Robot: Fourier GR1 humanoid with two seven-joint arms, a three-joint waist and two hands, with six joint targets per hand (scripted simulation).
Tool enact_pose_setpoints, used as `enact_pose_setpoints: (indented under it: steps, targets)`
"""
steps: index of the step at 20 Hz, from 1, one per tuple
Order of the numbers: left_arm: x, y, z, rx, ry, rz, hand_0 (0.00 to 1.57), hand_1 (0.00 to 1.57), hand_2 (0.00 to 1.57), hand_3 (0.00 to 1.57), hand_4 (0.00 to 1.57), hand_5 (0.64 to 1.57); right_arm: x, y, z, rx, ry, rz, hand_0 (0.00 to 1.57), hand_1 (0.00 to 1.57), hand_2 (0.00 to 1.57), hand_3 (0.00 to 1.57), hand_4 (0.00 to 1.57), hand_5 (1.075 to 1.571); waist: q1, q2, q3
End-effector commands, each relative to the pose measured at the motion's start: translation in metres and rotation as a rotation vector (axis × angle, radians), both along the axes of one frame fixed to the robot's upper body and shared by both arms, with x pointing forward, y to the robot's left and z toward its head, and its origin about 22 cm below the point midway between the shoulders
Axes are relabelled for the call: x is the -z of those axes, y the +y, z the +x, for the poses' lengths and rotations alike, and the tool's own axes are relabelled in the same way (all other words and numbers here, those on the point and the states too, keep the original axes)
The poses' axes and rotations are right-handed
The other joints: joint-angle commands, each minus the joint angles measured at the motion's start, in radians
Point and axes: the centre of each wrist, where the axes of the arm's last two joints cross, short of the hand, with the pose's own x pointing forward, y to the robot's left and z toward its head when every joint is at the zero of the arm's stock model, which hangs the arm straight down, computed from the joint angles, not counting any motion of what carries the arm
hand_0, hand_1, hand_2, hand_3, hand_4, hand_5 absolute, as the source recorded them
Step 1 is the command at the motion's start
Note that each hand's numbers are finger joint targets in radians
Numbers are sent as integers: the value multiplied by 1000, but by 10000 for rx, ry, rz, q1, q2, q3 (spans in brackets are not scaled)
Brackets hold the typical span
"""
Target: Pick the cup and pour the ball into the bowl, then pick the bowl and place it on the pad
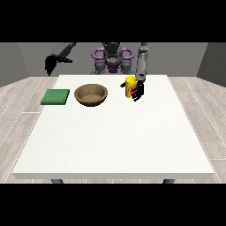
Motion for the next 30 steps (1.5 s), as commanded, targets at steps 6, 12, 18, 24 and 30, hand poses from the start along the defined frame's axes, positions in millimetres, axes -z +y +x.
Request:
enact_pose_setpoints:
  steps: [6, 12, 18, 24, 30]
  targets:
    - [28, -11, -27, -858, 893, 1786, 1327, 1327, 1571, 1571, 1500, 1241, -13, -29, -5, -38, 485, -306, 0, 0, 0, 0, 0, 1570, -323, -602, -117]
    - [-29, 41, 18, -1218, 1445, 4887, 1381, 1381, 1571, 1571, 1571, 1341, 30, -45, -19, 799, 2135, 167, 0, 0, 0, 0, 0, 1569, 635, -2336, -56]
    - [-99, 76, 64, -1702, 2439, 7109, 1459, 1459, 1571, 1571, 1571, 1282, 47, -39, -21, 1030, 2633, 254, 0, 0, 0, 0, 0, 1568, 830, -2748, -89]
    - [-132, 26, 92, -2308, 2098, 8261, 1495, 1495, 1571, 1571, 1530, 1287, 32, -48, -4, 820, 2467, 326, 0, 0, 0, 0, 0, 1568, 546, -2399, -107]
    - [-134, -7, 93, -2414, 2179, 9402, 1490, 1490, 1571, 1571, 1512, 1267, 42, -62, -15, 857, 2514, 210, 0, 0, 0, 0, 0, 1569, 593, -2493, -110]
